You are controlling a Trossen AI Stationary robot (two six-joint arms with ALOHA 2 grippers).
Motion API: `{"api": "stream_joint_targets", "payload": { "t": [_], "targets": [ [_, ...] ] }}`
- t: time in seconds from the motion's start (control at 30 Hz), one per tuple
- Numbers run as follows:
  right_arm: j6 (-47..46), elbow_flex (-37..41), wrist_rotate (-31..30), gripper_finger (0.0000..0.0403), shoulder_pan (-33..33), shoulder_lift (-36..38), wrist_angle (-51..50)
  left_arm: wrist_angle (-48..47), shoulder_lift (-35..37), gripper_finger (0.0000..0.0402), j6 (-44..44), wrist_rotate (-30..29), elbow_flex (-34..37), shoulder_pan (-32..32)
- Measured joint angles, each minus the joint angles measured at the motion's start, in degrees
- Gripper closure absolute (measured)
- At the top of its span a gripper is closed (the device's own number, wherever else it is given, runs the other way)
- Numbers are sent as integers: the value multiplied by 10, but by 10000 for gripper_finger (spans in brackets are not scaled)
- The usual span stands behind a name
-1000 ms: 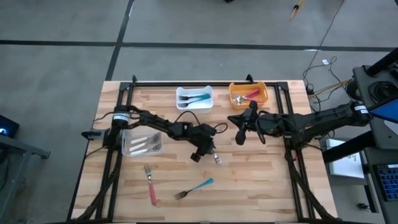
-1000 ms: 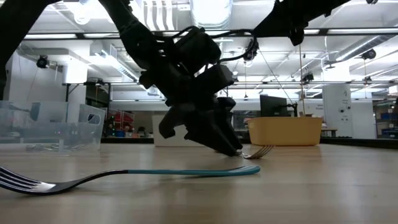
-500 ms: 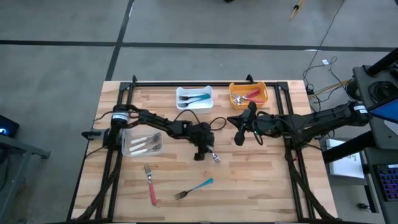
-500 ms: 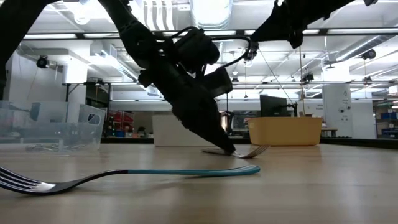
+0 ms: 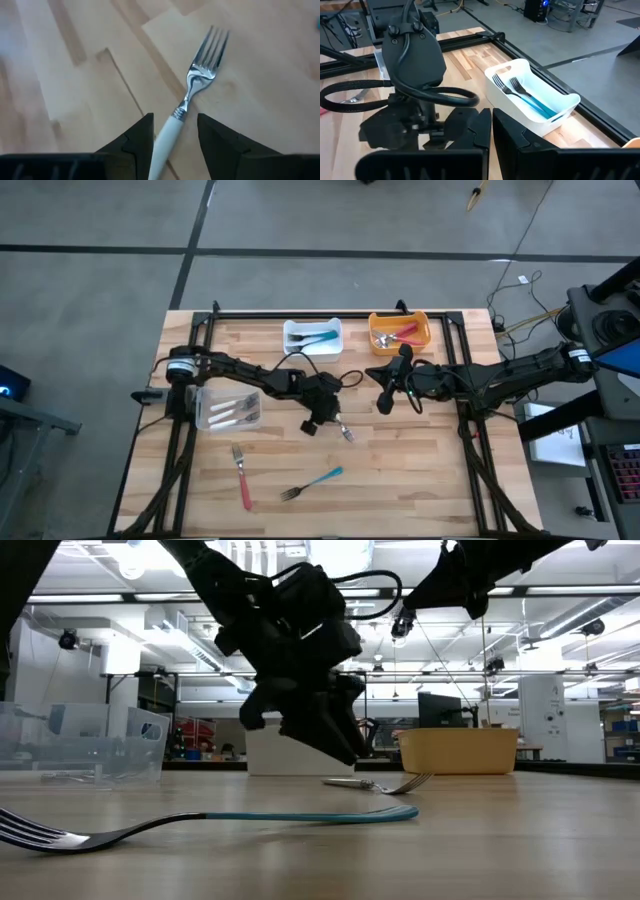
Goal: Sort silverware by color (type)
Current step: Put the white fork into the transparent bin
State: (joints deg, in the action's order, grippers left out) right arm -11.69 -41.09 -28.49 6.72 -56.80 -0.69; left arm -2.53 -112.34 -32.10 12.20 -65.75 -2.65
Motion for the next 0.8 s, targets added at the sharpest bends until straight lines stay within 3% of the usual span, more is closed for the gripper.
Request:
{"api": "stream_joint_targets", "payload": {
  "t": [0.27, 0.5, 0.8],
  "targets": [
    [-3, 1, 0, 394, 0, 0, -1, 27, -27, 269, -84, 18, 0, -10],
    [-3, 1, -1, 394, 0, 0, -1, 25, -44, 269, -78, 68, -1, -32],
    [-2, 2, 0, 394, 0, 0, -8, 30, -75, 282, -33, 84, -4, -38]
  ]
}}
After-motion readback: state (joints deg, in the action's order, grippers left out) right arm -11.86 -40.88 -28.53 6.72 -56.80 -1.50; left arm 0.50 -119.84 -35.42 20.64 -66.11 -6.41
